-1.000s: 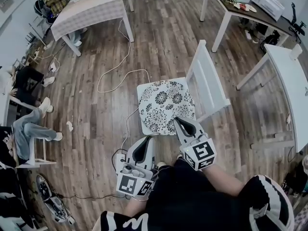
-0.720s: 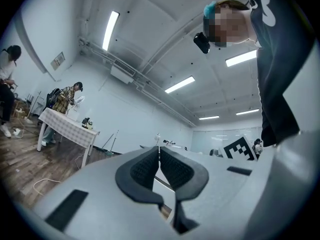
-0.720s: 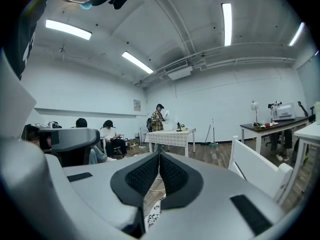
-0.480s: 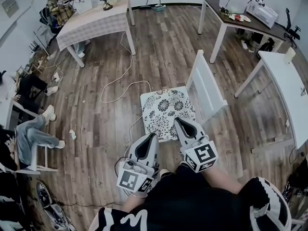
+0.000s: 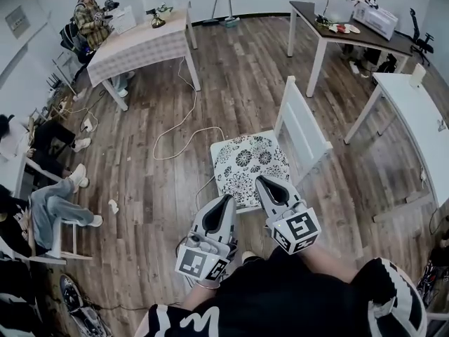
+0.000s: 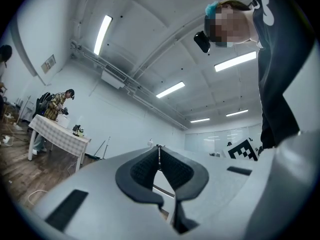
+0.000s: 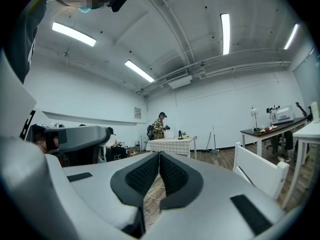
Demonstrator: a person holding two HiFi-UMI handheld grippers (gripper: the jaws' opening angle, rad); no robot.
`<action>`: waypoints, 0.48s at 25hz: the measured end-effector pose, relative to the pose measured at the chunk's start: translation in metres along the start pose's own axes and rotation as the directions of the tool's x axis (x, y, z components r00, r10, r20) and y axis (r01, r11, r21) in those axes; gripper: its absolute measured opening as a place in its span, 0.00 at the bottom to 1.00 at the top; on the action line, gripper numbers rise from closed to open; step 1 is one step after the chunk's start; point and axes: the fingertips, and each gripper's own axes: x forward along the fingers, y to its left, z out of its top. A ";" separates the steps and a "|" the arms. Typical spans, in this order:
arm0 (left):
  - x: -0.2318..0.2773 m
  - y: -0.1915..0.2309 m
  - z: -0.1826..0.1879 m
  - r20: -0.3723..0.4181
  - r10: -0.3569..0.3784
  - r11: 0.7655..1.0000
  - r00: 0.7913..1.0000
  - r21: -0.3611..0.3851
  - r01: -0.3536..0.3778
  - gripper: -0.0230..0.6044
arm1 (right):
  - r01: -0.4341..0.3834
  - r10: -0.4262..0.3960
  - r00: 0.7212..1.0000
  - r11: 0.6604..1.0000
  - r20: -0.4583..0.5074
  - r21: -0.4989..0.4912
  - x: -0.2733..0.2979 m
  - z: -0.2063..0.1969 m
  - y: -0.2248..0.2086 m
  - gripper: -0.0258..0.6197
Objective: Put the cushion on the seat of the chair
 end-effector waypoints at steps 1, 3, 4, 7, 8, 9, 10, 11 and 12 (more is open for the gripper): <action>0.000 -0.002 0.003 0.005 -0.001 1.000 1.000 0.007 0.001 0.06 | -0.002 0.002 1.000 1.000 0.006 -0.001 -0.001 0.002 0.001 0.08; -0.001 -0.005 0.006 0.008 -0.002 1.000 1.000 0.020 0.002 0.06 | -0.005 0.005 1.000 1.000 0.019 -0.004 -0.005 0.006 0.002 0.08; -0.002 -0.008 0.007 0.008 -0.003 1.000 1.000 0.024 0.003 0.06 | -0.005 0.005 1.000 1.000 0.024 -0.004 -0.008 0.007 0.002 0.08; -0.003 -0.017 0.006 0.004 -0.002 1.000 1.000 0.025 0.002 0.06 | -0.005 0.005 0.999 1.000 0.033 -0.004 -0.020 0.010 0.002 0.08; -0.002 -0.021 0.005 0.002 0.000 1.000 1.000 0.024 0.000 0.06 | -0.005 0.005 0.999 1.000 0.033 -0.004 -0.026 0.011 0.001 0.08; -0.001 -0.026 0.004 0.001 0.002 1.000 1.000 0.023 -0.002 0.06 | -0.004 0.004 0.999 1.000 0.033 -0.003 -0.032 0.012 -0.001 0.08; 0.000 -0.030 0.004 0.000 0.004 1.000 1.000 0.023 -0.004 0.06 | -0.003 0.003 0.999 1.000 0.032 0.000 -0.038 0.012 -0.003 0.08; 0.001 -0.035 0.003 0.001 0.006 1.000 1.000 0.023 -0.006 0.06 | -0.002 0.002 1.000 1.000 0.031 0.003 -0.045 0.012 -0.006 0.08; 0.001 -0.041 0.002 0.001 0.009 1.000 1.000 0.023 -0.009 0.06 | -0.001 0.001 1.000 1.000 0.029 0.005 -0.052 0.013 -0.008 0.08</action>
